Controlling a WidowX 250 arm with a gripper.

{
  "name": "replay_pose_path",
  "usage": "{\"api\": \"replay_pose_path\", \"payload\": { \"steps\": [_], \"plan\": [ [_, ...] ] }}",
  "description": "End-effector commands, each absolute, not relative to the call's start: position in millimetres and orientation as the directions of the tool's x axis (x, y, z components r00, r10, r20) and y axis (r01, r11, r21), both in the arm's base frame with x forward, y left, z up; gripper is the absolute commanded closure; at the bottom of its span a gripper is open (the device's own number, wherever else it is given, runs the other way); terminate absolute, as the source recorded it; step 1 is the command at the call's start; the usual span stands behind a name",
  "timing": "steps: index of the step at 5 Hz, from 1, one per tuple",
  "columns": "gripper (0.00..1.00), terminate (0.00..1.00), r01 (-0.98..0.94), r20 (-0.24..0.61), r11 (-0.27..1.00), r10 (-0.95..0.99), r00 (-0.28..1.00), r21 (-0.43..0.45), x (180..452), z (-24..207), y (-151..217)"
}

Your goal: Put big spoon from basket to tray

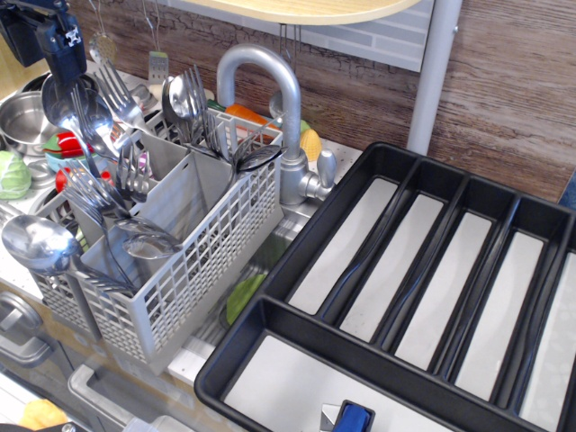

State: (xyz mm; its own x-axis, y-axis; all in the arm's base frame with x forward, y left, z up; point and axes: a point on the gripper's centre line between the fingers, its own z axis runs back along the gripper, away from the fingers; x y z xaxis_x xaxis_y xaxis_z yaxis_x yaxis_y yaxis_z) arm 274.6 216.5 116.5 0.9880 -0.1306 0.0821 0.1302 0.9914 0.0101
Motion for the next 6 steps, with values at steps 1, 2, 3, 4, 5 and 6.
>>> {"api": "replay_pose_path", "payload": {
  "steps": [1,2,3,4,5,6],
  "plan": [
    [0.00,0.00,0.130,0.082,0.991,-0.131,0.988,0.010,274.6,116.5,216.5],
    [0.00,0.00,0.172,0.120,0.985,-0.171,0.978,-0.003,274.6,105.4,225.7],
    [1.00,0.00,0.171,0.124,0.985,-0.170,0.978,0.001,274.1,101.5,226.5],
    [1.00,0.00,0.173,0.122,0.985,-0.173,0.977,0.007,274.3,101.3,226.1],
    [1.00,0.00,0.169,0.104,0.985,-0.171,0.980,0.032,273.9,105.1,222.2],
    [1.00,0.00,0.214,0.077,0.970,-0.223,0.972,0.116,275.0,113.5,221.9]
  ]
}}
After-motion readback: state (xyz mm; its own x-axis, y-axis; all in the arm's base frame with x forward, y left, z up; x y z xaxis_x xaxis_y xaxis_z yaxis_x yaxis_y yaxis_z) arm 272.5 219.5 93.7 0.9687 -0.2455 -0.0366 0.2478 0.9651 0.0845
